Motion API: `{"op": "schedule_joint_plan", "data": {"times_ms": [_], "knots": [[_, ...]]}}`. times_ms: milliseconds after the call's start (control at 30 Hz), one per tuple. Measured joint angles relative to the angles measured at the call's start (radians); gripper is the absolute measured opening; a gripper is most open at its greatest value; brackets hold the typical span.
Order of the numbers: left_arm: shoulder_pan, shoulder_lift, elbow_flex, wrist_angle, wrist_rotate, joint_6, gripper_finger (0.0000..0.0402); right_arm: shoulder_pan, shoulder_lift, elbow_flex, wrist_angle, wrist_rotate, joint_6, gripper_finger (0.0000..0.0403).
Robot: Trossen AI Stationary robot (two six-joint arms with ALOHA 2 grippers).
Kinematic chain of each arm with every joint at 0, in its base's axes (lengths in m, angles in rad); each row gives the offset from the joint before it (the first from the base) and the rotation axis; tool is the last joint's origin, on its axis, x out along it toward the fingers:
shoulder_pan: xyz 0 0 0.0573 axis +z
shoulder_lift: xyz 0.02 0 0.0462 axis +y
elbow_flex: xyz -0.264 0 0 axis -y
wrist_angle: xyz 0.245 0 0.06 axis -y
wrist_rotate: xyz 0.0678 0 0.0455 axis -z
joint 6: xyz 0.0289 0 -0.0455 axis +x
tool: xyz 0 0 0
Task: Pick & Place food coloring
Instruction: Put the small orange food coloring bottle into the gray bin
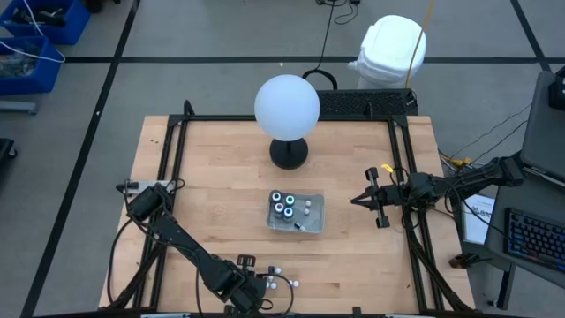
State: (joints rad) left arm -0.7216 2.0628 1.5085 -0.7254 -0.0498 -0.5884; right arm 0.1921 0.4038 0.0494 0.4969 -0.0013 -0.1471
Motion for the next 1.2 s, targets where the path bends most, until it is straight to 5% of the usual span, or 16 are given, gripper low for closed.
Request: {"op": "schedule_joint_plan", "data": {"times_ms": [367,633,1000,1200], "knots": [[0.0,0.0,0.0,0.0,0.058,-0.024,0.0066,0.0,0.0,0.0,0.0,0.0,0.0,0.0],[0.006,-0.02,0.01,-0.035,0.1,-0.001,0.0068,0.0,0.0,0.0,0.0,0.0,0.0,0.0],[0.083,-0.248,0.141,-0.378,0.033,0.011,0.007,0.0,0.0,0.0,-0.001,0.0,0.0,0.0],[0.178,-0.428,0.114,-0.486,-0.075,0.125,0.0059,0.0,0.0,0.0,0.001,0.0,0.0,0.0]]}}
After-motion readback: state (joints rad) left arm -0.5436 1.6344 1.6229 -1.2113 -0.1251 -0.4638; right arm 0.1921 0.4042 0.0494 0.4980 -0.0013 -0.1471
